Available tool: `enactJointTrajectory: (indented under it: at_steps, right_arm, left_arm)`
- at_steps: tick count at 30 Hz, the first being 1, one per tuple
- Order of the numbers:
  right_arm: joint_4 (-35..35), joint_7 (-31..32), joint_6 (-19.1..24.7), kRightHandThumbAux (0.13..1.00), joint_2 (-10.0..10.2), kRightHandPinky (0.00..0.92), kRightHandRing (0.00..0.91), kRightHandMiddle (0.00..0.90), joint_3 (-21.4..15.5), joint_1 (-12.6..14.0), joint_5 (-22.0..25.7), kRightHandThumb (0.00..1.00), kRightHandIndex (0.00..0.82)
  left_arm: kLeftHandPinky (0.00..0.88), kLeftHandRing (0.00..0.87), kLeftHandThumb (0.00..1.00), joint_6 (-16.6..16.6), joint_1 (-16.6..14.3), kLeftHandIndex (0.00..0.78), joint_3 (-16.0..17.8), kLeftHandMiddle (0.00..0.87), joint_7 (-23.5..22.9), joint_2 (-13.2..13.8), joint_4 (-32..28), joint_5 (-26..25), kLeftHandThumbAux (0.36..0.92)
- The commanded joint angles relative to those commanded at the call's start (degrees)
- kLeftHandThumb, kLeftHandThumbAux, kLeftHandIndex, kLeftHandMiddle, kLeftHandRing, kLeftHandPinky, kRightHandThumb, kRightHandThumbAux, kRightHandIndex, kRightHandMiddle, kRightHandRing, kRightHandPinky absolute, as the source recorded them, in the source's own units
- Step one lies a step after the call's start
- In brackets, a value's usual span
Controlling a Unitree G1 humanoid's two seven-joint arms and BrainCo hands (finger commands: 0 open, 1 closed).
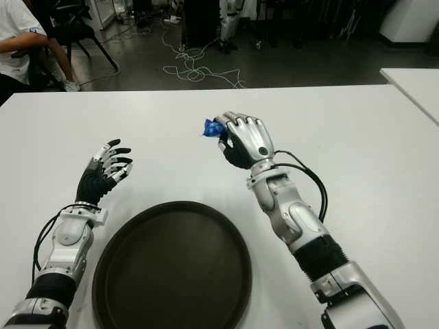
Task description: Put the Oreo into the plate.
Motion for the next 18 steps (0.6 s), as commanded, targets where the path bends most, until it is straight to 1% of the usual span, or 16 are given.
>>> enactJointTrajectory:
  at_steps: [3, 8, 13, 17, 18]
  right_arm:
    - [-1.7, 0.4, -1.9, 0.701, -0.6, 0.496, 0.508, 0.487, 0.0, 0.3, 0.1, 0.82, 0.372]
    - [-2.8, 0.3, -4.3, 0.701, -1.0, 0.529, 0.542, 0.492, 0.0, 0.3, 0.0, 0.821, 0.373]
    - [-4.6, 0.4, -6.1, 0.7, -1.4, 0.535, 0.55, 0.495, 0.1, 0.9, -0.4, 0.821, 0.375]
    - [-7.0, 2.1, -6.8, 0.7, -1.2, 0.521, 0.54, 0.493, 0.3, 1.6, -0.1, 0.821, 0.374]
    - [-8.5, 3.2, -6.7, 0.7, -1.0, 0.52, 0.539, 0.493, 0.6, 2.1, -0.2, 0.821, 0.374]
  left_arm:
    - [0.342, 0.307, 0.436, 0.1, -0.3, 0.146, 0.1, 0.271, -0.3, 0.0, 0.4, -0.3, 0.741]
    - [0.331, 0.297, 0.434, 0.1, -0.5, 0.143, 0.2, 0.263, -0.9, 0.2, 0.8, -0.4, 0.744]
    - [0.336, 0.3, 0.448, 0.3, -0.6, 0.142, 0.3, 0.267, -0.4, 0.2, 1.0, -0.1, 0.741]
    - [0.348, 0.307, 0.473, 0.5, -0.9, 0.144, 0.6, 0.267, -0.7, 0.0, 1.4, -0.7, 0.724]
    - [0.345, 0.305, 0.475, 0.4, -0.9, 0.144, 0.7, 0.266, -0.7, 0.0, 1.4, -0.7, 0.723]
